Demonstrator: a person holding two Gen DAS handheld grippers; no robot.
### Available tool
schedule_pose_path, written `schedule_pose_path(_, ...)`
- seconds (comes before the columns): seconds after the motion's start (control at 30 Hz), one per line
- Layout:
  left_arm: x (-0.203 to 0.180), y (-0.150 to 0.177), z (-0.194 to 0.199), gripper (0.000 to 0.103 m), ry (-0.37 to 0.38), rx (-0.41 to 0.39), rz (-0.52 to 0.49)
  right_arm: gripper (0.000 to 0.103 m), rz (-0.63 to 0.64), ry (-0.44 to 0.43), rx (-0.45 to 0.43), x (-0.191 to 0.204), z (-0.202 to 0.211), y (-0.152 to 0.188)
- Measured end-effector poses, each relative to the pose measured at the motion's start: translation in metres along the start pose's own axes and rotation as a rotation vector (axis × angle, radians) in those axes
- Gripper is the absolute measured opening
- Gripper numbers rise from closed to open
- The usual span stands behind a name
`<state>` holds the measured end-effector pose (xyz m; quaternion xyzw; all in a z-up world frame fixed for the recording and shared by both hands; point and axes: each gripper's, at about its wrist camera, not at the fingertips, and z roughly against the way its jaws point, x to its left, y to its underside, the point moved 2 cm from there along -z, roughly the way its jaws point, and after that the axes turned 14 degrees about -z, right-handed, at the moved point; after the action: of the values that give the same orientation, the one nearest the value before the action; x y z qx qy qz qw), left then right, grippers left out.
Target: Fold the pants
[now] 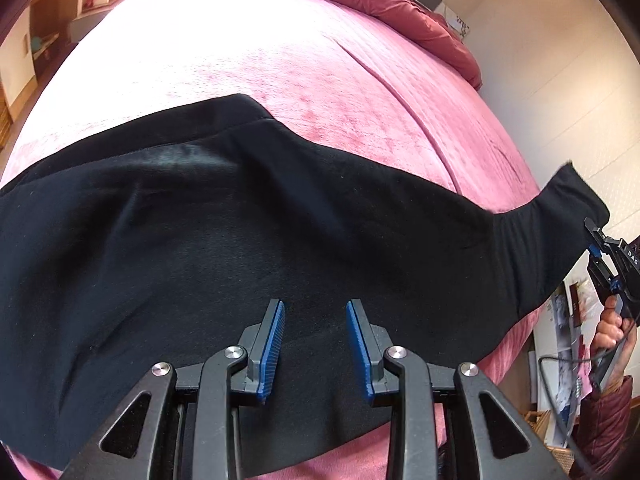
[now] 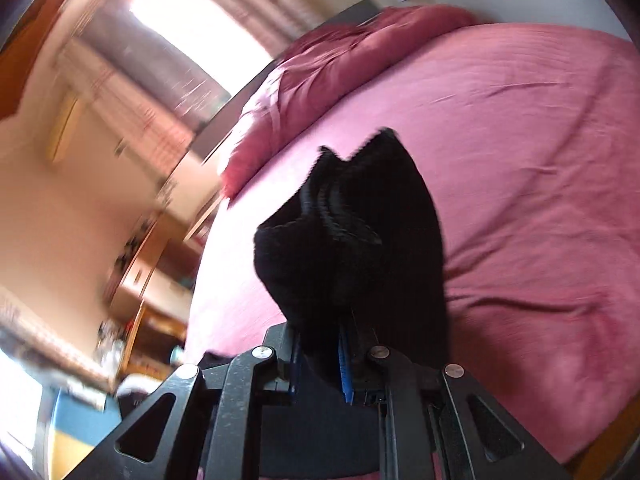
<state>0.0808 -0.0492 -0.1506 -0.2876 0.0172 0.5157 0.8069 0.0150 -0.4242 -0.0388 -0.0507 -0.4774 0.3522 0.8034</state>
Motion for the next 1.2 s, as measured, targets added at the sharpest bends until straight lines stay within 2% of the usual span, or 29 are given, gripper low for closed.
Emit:
schedule_pose_path(0.1, 0.011, 0.006, 0.012, 0.032, 0.014, -0.015, 0.025, 0.016, 0.099, -0.022, 0.099, 0.04, -0.035, 0.034)
schedule_pose_path(0.2, 0.025, 0.012, 0.019, 0.032, 0.042, -0.025, 0.066, 0.016, 0.187, -0.009, 0.205, 0.067, -0.074, 0.075)
schedule_pose_path(0.33, 0.04, 0.021, 0.029, 0.032, 0.083, -0.033, 0.111, 0.016, 0.266, 0.032, 0.351, 0.077, -0.121, 0.133)
schedule_pose_path(0.43, 0.045, 0.023, 0.034, 0.032, 0.113, -0.04, 0.118, 0.015, 0.322, 0.081, 0.416, 0.073, -0.148, 0.165)
schedule_pose_path(0.6, 0.053, 0.027, 0.034, 0.032, 0.203, -0.025, 0.148, 0.016, 0.426, 0.156, 0.443, 0.069, -0.167, 0.196)
schedule_pose_path(0.73, 0.061, 0.027, 0.027, 0.034, 0.318, 0.002, 0.236, 0.017, 0.555, 0.218, 0.418, 0.075, -0.175, 0.215)
schedule_pose_path(0.77, 0.063, 0.027, 0.024, 0.035, 0.348, 0.007, 0.26, 0.02, 0.584, 0.23, 0.416, 0.075, -0.174, 0.221)
schedule_pose_path(0.83, 0.068, 0.028, 0.018, 0.044, 0.404, 0.016, 0.319, 0.024, 0.646, 0.244, 0.423, 0.077, -0.177, 0.232)
schedule_pose_path(0.87, 0.068, 0.028, 0.015, 0.046, 0.426, 0.021, 0.343, 0.031, 0.662, 0.24, 0.428, 0.079, -0.174, 0.233)
schedule_pose_path(0.9, 0.071, 0.029, 0.014, 0.053, 0.435, 0.025, 0.362, 0.042, 0.668, 0.223, 0.453, 0.08, -0.174, 0.236)
schedule_pose_path(0.93, 0.068, 0.029, 0.011, 0.057, 0.436, 0.027, 0.373, 0.046, 0.661, 0.198, 0.477, 0.081, -0.172, 0.239)
schedule_pose_path(1.07, 0.066, 0.026, 0.008, 0.058, 0.436, 0.041, 0.366, 0.046, 0.601, 0.124, 0.528, 0.077, -0.155, 0.235)
schedule_pose_path(1.2, 0.047, 0.006, -0.005, 0.058, 0.398, 0.074, 0.326, 0.046, 0.506, 0.139, 0.494, 0.055, -0.126, 0.215)
